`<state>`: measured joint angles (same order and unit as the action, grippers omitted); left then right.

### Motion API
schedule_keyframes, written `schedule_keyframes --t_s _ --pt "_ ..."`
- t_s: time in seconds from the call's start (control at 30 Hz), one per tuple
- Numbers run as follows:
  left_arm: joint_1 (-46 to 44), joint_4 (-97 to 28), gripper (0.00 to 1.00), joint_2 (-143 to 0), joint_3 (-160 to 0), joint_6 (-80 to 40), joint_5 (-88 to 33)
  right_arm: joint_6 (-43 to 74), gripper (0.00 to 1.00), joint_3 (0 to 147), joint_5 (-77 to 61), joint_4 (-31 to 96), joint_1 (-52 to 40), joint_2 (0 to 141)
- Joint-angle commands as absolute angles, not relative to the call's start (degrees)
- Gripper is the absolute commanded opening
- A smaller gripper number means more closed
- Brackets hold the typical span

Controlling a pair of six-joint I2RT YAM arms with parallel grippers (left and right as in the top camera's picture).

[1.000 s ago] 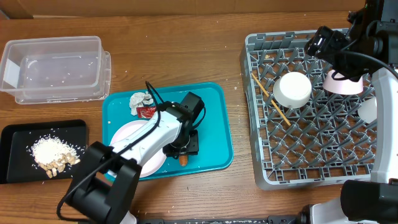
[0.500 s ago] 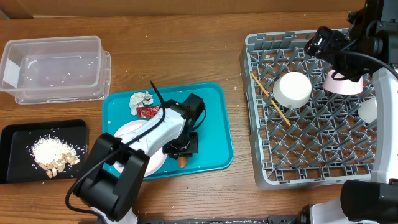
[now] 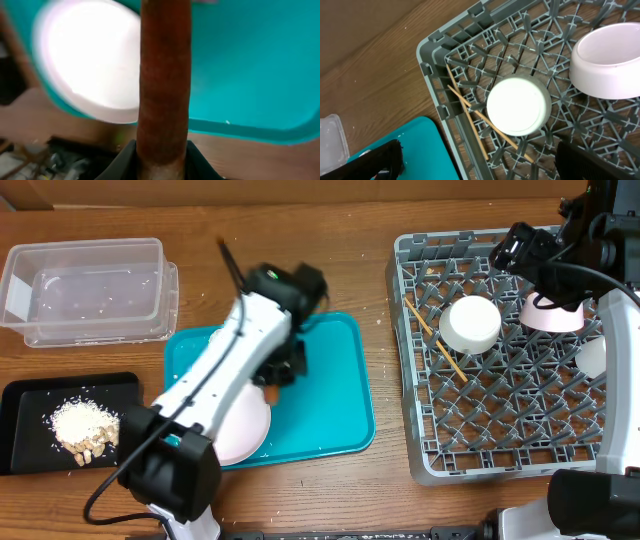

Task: Sort waste into correct bins and load items into the dishwasher
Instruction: 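Carry the carrot left and drop it onto the black tray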

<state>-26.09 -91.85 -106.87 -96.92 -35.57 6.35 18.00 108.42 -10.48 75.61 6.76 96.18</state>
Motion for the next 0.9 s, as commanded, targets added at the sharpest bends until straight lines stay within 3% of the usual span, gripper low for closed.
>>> schedule_keyframes --t_s 0.0,0.27,0.5,0.7,0.87 --pt "-18.46 -94.78 0.04 -103.44 -102.06 -39.81 15.70 18.06 1.00 109.95 -10.28 75.33 6.83 95.88" --pt "8.14 -93.97 0.04 -96.36 -102.45 -39.81 14.57 18.06 1.00 109.95 -10.28 75.31 6.83 95.88" --pt "31.00 -87.85 0.04 -97.10 -97.95 -37.50 4.69 18.04 1.00 109.95 -10.28 75.31 6.83 95.88" --pt "41.95 -76.40 0.04 -97.12 -84.31 -37.78 -0.08 18.06 1.00 109.95 -10.28 75.31 6.83 95.88" --pt "45.95 -66.57 0.04 -97.12 -73.78 -38.22 -1.15 18.04 1.00 109.95 -10.28 75.31 6.83 95.88"
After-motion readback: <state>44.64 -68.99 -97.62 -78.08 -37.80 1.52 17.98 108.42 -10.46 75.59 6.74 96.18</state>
